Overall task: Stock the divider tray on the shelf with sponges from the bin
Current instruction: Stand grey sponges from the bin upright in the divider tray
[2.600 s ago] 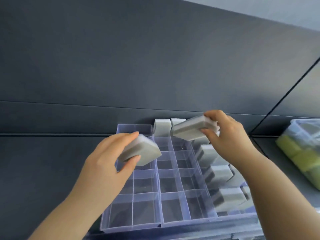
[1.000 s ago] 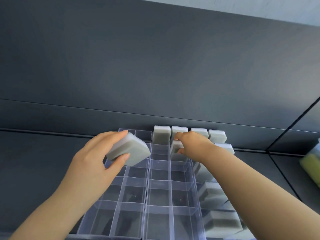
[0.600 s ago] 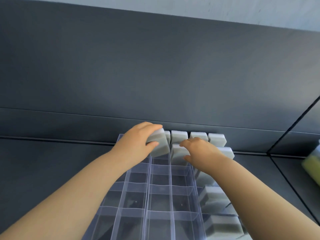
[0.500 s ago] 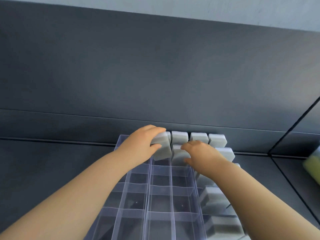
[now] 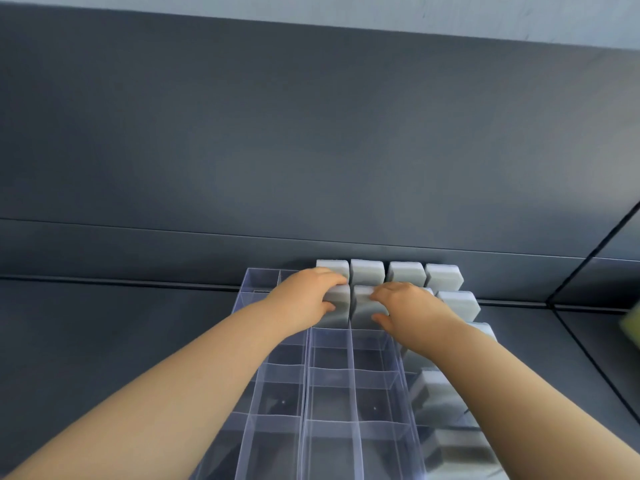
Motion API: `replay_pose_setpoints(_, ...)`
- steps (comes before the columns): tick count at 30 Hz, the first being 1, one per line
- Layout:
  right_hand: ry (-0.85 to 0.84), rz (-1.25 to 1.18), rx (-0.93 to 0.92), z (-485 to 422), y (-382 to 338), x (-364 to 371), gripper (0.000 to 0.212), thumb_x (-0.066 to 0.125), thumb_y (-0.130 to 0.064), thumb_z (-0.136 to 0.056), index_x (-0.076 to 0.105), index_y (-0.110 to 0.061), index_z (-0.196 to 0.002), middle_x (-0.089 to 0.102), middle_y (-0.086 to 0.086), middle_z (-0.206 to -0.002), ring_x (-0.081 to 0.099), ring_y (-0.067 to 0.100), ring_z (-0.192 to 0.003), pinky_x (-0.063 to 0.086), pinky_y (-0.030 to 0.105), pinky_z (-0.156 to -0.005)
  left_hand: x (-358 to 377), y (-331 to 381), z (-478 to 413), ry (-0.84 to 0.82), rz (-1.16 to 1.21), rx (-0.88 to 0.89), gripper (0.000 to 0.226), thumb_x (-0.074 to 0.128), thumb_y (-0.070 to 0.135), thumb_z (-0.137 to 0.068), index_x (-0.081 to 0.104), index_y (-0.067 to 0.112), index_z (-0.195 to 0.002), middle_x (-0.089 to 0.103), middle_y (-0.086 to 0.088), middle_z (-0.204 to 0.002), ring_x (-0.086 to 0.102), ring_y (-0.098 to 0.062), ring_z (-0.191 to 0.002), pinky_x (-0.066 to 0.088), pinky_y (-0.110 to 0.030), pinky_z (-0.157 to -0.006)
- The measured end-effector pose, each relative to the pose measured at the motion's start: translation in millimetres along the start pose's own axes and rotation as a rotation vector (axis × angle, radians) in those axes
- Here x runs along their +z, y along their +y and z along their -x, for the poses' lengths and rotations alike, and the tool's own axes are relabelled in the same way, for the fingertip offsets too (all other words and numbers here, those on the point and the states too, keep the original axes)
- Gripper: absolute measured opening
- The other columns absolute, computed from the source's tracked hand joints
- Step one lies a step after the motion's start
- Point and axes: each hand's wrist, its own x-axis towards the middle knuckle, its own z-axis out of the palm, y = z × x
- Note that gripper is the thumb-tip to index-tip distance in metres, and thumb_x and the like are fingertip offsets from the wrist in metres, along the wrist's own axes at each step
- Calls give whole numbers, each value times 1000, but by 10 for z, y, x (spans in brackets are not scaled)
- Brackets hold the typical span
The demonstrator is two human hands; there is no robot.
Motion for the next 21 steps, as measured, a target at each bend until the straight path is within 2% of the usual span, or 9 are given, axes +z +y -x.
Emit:
replay_pose_setpoints(7, -5, -4, 11, -33, 6, 46, 36, 45, -32, -95, 48, -17, -127, 47, 0, -134, 43, 21, -121, 45, 38, -92, 99, -2, -8, -21, -25, -4, 48, 59, 19, -90, 45, 24, -136, 45, 6, -137, 43, -18, -123, 38, -33, -99)
replay_pose_setpoints(15, 51, -73, -30, 5, 61, 10, 40, 45, -33, -95, 46, -19, -132, 45, -1, -136, 42, 19, -124, 42, 33, -94, 51, 85, 20, -14, -133, 4, 48, 55, 23, -92, 41, 25, -138, 42, 6, -140, 40, -16, -125, 40, -30, -94)
replay_pose_setpoints(18, 153, -148, -50, 79, 165, -87, 42, 46, -36, -95, 45, -19, -133, 48, -2, -135, 44, 20, -123, 42, 30, -92, -66, 171, 93, 52, -199, -6, 46, 52, 27, -93, 41, 25, -138, 41, 7, -141, 36, -16, -128, 40, -32, -95)
replay_pose_setpoints(20, 232, -212, -35, 183, 267, -199, 42, 45, -38, -95, 45, -19, -133, 48, -5, -134, 43, 18, -125, 41, 27, -88, -201, 255, 186, 142, -266, 5, 42, 51, 27, -93, 46, 23, -135, 49, 4, -134, 43, -19, -123, 43, -35, -92)
replay_pose_setpoints(21, 282, -252, -31, 244, 321, -245, 42, 46, -38, -95, 46, -19, -133, 48, -5, -136, 43, 17, -125, 40, 27, -90, -272, 306, 250, 204, -339, 39, 40, 53, 26, -92, 50, 21, -131, 54, 3, -127, 50, -21, -116, 45, -35, -87)
